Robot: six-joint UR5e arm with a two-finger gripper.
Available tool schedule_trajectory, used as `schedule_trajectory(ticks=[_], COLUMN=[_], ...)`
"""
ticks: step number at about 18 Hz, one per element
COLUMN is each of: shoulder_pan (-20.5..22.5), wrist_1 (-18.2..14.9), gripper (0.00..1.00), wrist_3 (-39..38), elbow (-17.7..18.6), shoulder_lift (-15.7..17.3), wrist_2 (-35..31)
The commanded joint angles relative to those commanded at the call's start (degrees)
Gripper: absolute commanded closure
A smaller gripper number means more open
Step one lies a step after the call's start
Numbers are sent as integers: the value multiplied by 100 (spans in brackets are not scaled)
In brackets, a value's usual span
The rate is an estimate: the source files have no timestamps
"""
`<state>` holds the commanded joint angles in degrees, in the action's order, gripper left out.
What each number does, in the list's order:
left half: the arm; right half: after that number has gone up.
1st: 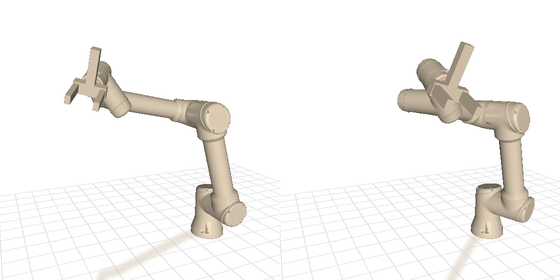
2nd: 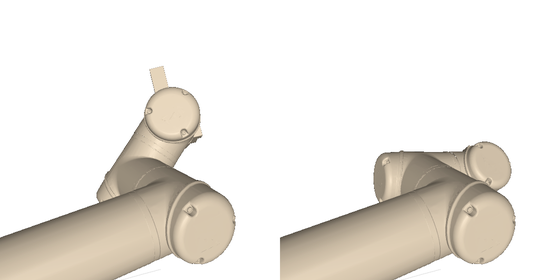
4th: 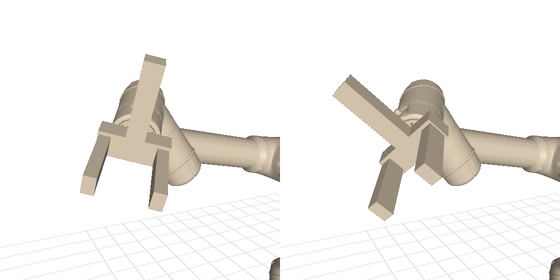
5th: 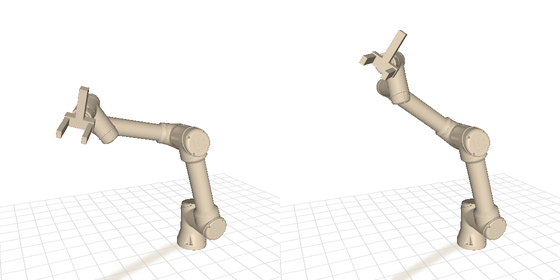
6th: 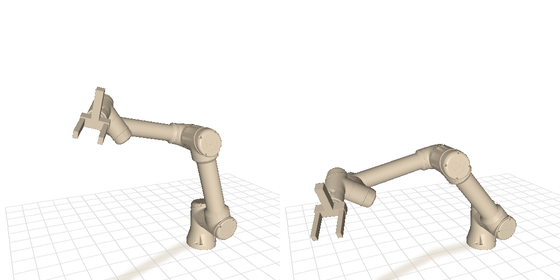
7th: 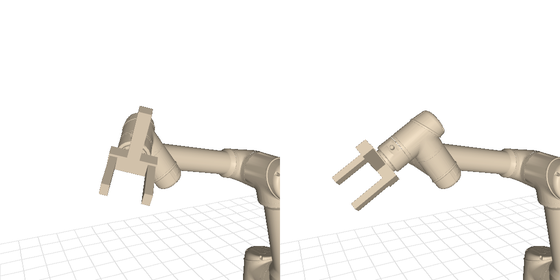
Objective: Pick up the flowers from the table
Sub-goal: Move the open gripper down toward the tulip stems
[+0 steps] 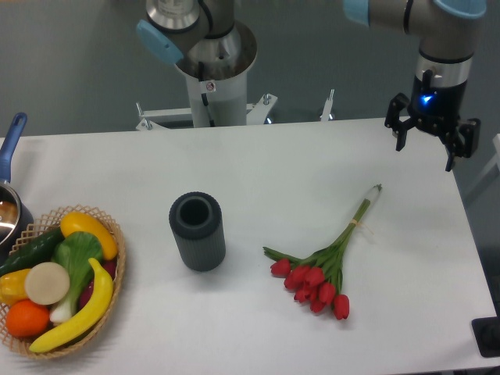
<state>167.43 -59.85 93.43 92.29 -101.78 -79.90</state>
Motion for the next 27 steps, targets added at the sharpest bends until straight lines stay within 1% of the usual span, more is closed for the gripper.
schedule_trajectory(ticks=[4, 8, 9, 11, 13, 14, 15, 16, 17, 19, 21, 25, 27], shoulder_pan=[-18, -35, -44, -61, -114, -158, -202, -254, -298, -386, -492, -598, -615], wrist_1=[0, 17, 18, 26, 44, 87, 166, 324, 473, 483, 501, 685, 703], gripper=[0, 0, 0, 0, 0, 0, 0, 0, 0, 0, 0, 0, 0], wrist_3=[-17, -114, -236, -736, -1263, -1466, -1546, -1573, -1573, -1573, -1652, -2372, -2391], elbow=[17, 237, 263, 360, 378, 421, 552, 649, 703, 721, 729, 642, 650], shoulder_lift=[0, 0, 0, 0, -26, -61, -62, -79, -131, -219, -377, -650, -755], wrist_2=[53, 167, 185, 176, 167, 159, 158, 158, 158, 176, 185, 352, 352])
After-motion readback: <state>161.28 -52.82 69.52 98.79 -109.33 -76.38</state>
